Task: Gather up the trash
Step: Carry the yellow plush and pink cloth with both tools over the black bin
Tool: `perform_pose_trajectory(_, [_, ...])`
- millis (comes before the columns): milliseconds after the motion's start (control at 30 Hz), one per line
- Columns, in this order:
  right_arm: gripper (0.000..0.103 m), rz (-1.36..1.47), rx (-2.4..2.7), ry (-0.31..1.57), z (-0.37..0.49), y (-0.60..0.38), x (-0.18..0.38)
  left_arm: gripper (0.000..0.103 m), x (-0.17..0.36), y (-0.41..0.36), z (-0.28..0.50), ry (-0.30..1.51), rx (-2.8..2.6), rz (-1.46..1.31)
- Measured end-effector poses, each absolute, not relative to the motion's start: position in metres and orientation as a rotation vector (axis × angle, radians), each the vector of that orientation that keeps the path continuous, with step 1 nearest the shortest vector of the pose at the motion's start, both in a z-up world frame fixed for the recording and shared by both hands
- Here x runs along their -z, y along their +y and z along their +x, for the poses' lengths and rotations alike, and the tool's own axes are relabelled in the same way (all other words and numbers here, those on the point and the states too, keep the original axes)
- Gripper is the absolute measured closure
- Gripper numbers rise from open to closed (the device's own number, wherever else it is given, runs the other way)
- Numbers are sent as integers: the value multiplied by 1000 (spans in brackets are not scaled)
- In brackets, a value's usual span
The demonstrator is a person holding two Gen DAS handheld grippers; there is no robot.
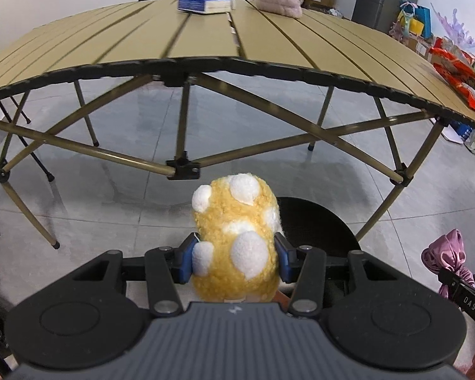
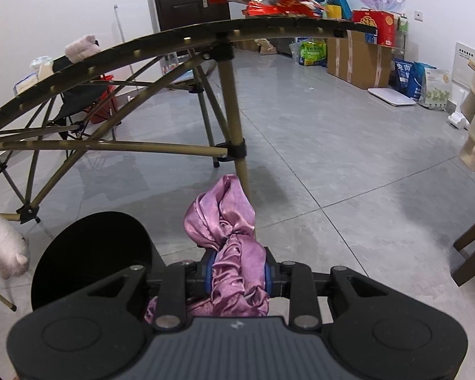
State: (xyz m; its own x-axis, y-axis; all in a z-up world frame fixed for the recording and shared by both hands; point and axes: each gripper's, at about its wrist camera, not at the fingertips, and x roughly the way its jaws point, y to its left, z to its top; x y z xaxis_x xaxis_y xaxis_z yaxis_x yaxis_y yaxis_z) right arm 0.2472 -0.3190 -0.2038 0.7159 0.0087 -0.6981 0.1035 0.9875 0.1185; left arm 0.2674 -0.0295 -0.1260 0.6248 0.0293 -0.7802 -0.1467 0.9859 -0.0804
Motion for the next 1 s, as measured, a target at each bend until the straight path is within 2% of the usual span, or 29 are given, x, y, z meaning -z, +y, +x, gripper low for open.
perform_pose_trajectory(1000, [76, 148, 127, 807, 255, -334, 218, 54, 189, -95, 326, 1085, -117, -102])
